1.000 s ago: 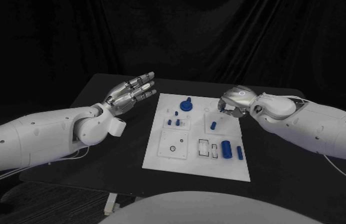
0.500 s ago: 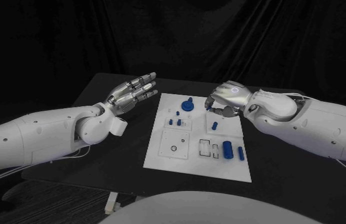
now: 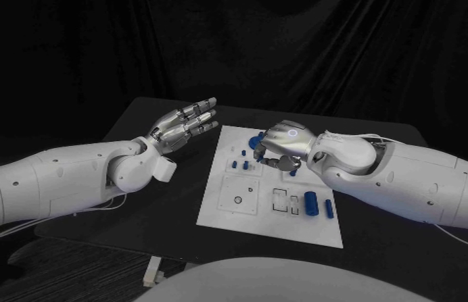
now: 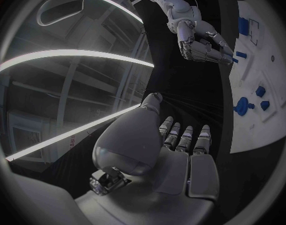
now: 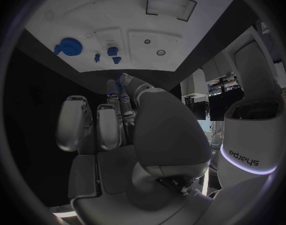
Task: Assemble the parts on the task board
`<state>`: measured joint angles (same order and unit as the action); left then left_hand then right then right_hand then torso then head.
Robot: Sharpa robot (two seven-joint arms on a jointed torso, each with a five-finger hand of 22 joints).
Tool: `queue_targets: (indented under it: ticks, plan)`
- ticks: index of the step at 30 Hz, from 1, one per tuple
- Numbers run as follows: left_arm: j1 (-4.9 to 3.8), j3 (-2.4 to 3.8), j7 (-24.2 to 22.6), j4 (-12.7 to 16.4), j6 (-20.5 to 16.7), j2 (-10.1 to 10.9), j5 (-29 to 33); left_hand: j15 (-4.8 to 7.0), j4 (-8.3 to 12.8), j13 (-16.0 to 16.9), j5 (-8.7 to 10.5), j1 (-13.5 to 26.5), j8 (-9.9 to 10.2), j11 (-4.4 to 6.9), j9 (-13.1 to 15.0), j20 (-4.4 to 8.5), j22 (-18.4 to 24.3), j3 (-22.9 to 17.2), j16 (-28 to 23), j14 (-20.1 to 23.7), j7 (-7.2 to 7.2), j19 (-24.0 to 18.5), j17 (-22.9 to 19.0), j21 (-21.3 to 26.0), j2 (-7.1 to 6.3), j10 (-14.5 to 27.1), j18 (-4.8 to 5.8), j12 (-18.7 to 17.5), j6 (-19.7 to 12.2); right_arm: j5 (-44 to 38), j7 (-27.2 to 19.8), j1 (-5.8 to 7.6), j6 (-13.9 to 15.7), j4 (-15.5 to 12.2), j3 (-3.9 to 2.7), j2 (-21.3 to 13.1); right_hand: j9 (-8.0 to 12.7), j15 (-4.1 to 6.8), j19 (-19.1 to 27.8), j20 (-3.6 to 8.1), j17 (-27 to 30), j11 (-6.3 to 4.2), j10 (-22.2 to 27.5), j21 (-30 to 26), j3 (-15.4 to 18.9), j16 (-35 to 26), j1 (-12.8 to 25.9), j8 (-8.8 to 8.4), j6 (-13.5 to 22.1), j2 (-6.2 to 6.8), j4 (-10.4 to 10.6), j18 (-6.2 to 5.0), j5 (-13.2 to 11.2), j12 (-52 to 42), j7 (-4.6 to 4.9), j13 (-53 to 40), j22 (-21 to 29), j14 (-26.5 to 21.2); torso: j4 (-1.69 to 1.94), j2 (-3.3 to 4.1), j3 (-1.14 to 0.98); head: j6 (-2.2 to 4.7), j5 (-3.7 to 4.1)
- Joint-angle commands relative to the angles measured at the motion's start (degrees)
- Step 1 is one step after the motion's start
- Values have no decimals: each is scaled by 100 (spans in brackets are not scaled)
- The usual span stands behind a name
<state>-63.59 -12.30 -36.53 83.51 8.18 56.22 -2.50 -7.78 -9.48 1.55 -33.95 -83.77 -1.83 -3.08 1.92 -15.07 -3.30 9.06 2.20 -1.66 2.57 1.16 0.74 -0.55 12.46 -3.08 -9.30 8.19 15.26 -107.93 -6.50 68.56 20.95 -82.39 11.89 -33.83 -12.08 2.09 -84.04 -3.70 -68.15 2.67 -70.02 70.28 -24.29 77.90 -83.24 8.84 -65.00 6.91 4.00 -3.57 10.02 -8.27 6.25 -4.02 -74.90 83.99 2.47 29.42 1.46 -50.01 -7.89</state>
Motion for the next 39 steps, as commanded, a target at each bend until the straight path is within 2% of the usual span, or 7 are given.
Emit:
queue_targets:
  ticks: [1, 13, 28, 39]
  plan:
    - [7, 7, -41, 12, 61, -17, 5, -10, 36, 8, -29, -20, -30, -45, 9, -50, 0, -16, 26, 11, 8, -8, 8, -24, 40, 7, -98, 39, 35, -17, 130, -84, -132, 63, -2, 90, -11, -55, -45, -49, -4, 36, -2, 41, 2, 35, -55, -31, 31, 4, -41, -20, 45, 20, 24, -11, -1001, 177, 9, 10, -2, 1, -26]
    - [7, 7, -23, 10, 93, -23, 5, -11, 36, 7, -29, -17, -31, -54, 9, -50, 0, -21, 26, 12, 7, -7, 7, -24, 48, 8, -98, 38, 40, -17, 129, -389, -277, 292, -2, 336, -11, -58, -43, -53, 7, 39, -8, 38, 0, 29, -70, -39, 36, 11, -58, -22, 60, 20, 28, -11, -1000, 173, -1, 12, -2, 1, -141]
    - [7, 7, -16, 3, 121, -45, 5, -13, 37, 7, -27, -13, -31, -60, 9, -51, 2, -24, 28, 12, 4, -8, 7, -24, 53, 9, -99, 38, 42, -17, 192, -472, -409, 249, -1, 353, -12, -60, -37, -59, 13, 39, -21, 25, -7, 24, -95, -47, 35, 14, -84, -26, 75, 17, 33, -13, -996, 169, -1, 11, -2, 1, -156]
    - [8, 7, -27, -12, 145, -69, 5, -14, 37, 6, -27, -12, -31, -62, 9, -50, -2, -26, 27, 13, 2, -7, 7, -24, 55, 11, -99, 34, 44, -22, 243, -532, -476, 258, -1, 350, -13, -62, -34, -61, 26, 42, -27, 17, -3, 17, -91, -49, 34, 19, -85, -28, 68, 15, 36, -14, -994, 165, -3, 12, -2, 1, -137]
